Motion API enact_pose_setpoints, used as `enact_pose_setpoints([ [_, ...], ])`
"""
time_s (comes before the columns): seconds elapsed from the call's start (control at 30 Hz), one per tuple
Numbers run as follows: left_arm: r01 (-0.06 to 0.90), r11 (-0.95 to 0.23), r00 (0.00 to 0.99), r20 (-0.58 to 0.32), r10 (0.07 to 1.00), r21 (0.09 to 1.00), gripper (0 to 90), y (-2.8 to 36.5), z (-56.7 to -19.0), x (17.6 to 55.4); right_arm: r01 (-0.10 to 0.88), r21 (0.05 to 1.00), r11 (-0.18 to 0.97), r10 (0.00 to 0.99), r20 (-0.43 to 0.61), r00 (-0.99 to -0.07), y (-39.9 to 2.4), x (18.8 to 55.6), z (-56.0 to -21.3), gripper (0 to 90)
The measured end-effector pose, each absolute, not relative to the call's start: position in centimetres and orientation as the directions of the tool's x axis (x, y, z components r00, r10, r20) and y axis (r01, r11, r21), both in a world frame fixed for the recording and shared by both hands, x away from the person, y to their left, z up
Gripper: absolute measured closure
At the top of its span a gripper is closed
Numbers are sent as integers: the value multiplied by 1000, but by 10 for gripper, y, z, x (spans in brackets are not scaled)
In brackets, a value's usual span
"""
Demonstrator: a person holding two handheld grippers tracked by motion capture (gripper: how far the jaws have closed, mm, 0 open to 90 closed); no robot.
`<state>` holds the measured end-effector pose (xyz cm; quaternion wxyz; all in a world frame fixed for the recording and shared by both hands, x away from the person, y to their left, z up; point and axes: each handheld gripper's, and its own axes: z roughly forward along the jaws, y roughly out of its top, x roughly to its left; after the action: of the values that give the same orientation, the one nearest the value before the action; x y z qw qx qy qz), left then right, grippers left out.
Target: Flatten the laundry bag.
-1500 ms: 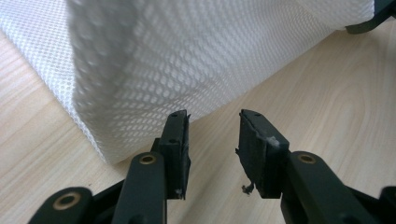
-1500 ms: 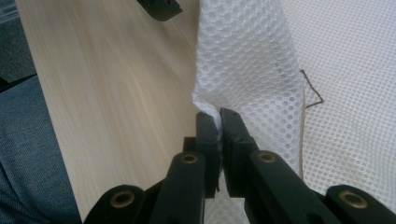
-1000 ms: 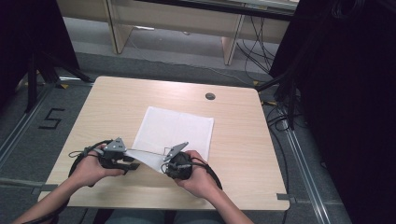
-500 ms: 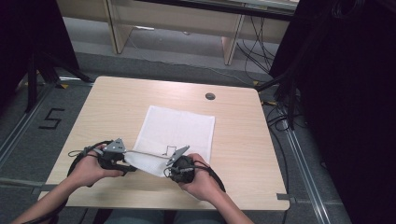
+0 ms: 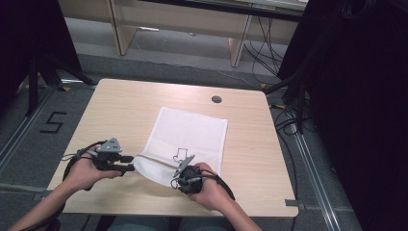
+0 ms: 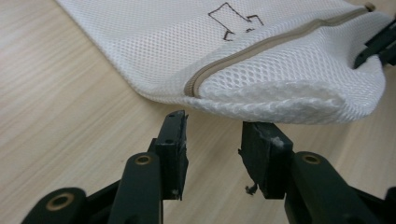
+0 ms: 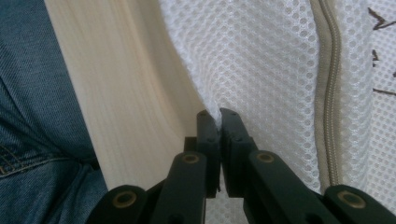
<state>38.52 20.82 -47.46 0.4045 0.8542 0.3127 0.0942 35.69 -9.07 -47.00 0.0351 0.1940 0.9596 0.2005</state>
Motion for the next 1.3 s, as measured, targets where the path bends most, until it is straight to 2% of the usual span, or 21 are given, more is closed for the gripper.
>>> enact_pose_setpoints([
  [0.03,476,-442,764,-109,636,760,599,207,-475,384,358,398,844,386,10,-922,-91,357,-470,885],
  [0.17,467,-463,733,-37,680,753,600,215,-472,388,332,386,860,353,18,-935,-90,353,-470,889],
  [0.3,476,-423,699,-40,714,771,592,217,-470,391,315,356,880,322,39,-946,-90,349,-473,886],
  [0.37,467,-415,710,-52,702,781,586,217,-470,392,304,354,885,311,40,-950,-90,349,-475,874],
  [0.4,478,-379,709,-93,699,792,583,212,-471,391,315,353,881,324,35,-945,-91,347,-475,843],
  [0.43,462,-395,740,-100,666,794,578,205,-474,389,338,368,866,336,73,-939,-92,345,-475,709],
  [0.6,423,-456,803,-92,588,783,597,178,-484,386,389,432,813,386,100,-917,-100,342,-465,622],
  [0.67,421,-497,815,-76,574,759,626,169,-489,387,426,471,773,426,114,-898,-111,345,-455,609],
  [0.73,412,-528,821,-51,569,743,666,167,-491,389,423,492,761,434,99,-895,-117,347,-453,608],
  [0.8,412,-557,817,-21,577,721,691,166,-494,391,515,513,687,546,103,-831,-137,354,-446,637],
  [0.87,418,-557,816,-27,578,718,701,167,-495,391,542,518,662,586,94,-805,-145,358,-446,672],
  [0.9,427,-557,811,-29,584,713,726,168,-496,392,632,488,602,687,88,-722,-162,365,-445,780],
  [0.97,442,-572,810,-33,586,691,743,169,-498,394,666,461,587,724,69,-686,-175,372,-448,876],
  [1.1,462,-576,802,-41,596,674,751,167,-500,392,716,398,574,758,73,-648,-184,379,-460,900],
  [1.13,463,-591,808,-41,587,660,758,166,-500,391,744,347,571,775,70,-628,-184,381,-467,900],
  [1.3,476,-589,805,-52,591,653,758,165,-502,390,740,326,588,772,47,-634,-185,387,-476,900],
])
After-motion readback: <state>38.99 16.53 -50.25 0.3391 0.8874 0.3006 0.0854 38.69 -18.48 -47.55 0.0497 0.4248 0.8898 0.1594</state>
